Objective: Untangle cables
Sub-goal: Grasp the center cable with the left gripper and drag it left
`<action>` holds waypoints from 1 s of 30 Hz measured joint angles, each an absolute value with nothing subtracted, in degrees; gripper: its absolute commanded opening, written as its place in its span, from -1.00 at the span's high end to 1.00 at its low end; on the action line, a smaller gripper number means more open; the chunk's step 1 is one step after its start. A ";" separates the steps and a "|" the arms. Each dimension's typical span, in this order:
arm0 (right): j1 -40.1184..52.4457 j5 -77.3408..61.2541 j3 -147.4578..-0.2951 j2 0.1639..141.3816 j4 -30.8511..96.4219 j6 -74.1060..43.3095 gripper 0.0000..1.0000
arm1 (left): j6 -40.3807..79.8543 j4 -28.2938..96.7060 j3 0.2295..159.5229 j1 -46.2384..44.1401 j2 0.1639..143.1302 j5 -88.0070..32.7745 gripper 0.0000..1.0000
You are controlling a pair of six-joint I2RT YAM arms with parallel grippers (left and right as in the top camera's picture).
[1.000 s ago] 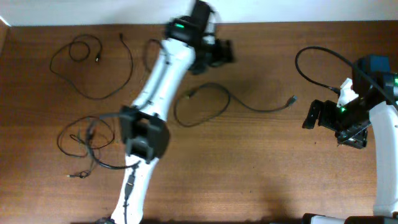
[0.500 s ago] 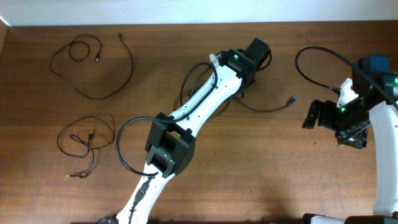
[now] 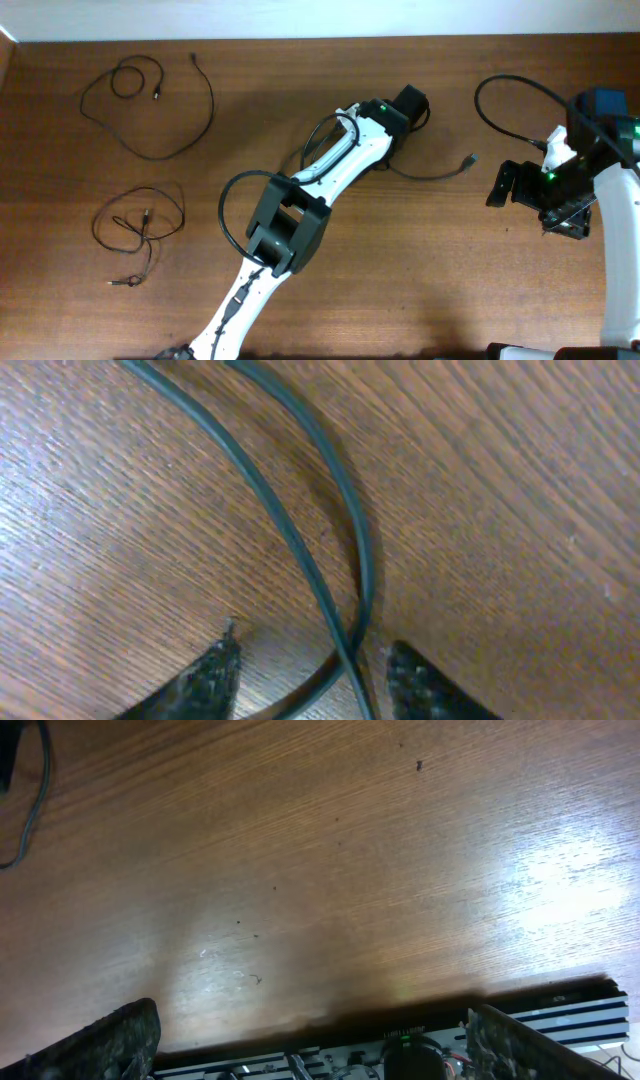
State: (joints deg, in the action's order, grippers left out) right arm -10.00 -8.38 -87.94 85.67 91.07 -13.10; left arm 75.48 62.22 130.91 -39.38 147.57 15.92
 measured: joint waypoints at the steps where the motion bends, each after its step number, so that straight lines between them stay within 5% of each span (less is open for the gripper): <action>1: -10.00 -8.38 -87.94 85.67 91.05 -13.08 -0.97 | 75.46 62.19 130.93 -39.38 147.68 16.03 1.00; 8: -10.00 -8.38 -87.94 85.67 91.05 -13.08 -0.97 | 71.92 62.94 131.92 -38.13 148.57 16.95 1.00; 16: -10.00 -8.38 -87.94 85.67 91.07 -13.08 -0.97 | 67.42 74.00 132.81 -15.81 148.51 13.21 1.00; 24: -10.00 -8.38 -87.94 85.67 91.05 -13.08 -0.97 | 68.71 78.59 133.32 -11.27 148.49 3.55 1.00; 25: -10.00 -8.38 -87.94 85.67 91.05 -13.04 -0.97 | 70.30 78.63 133.36 -11.05 148.49 2.94 0.91; 26: -10.00 -8.38 -87.94 85.67 91.05 -13.08 -0.97 | 71.20 78.63 133.36 -10.76 148.49 2.48 0.34; 27: -10.00 -8.38 -87.94 85.67 91.05 -13.08 -0.97 | 71.59 78.72 133.36 -10.44 148.51 1.74 -0.53; 28: -10.00 -8.38 -87.94 85.67 91.05 -13.10 -0.97 | 70.54 78.85 133.36 -10.07 148.51 0.73 -0.98; 30: -10.00 -8.38 -87.94 85.67 91.05 -13.10 -0.97 | 66.76 82.17 133.29 -8.86 148.35 -2.28 -0.98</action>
State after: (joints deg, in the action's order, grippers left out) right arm -10.00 -8.38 -87.94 85.67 91.05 -13.10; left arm 66.76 82.17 133.29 -8.86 148.35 -2.28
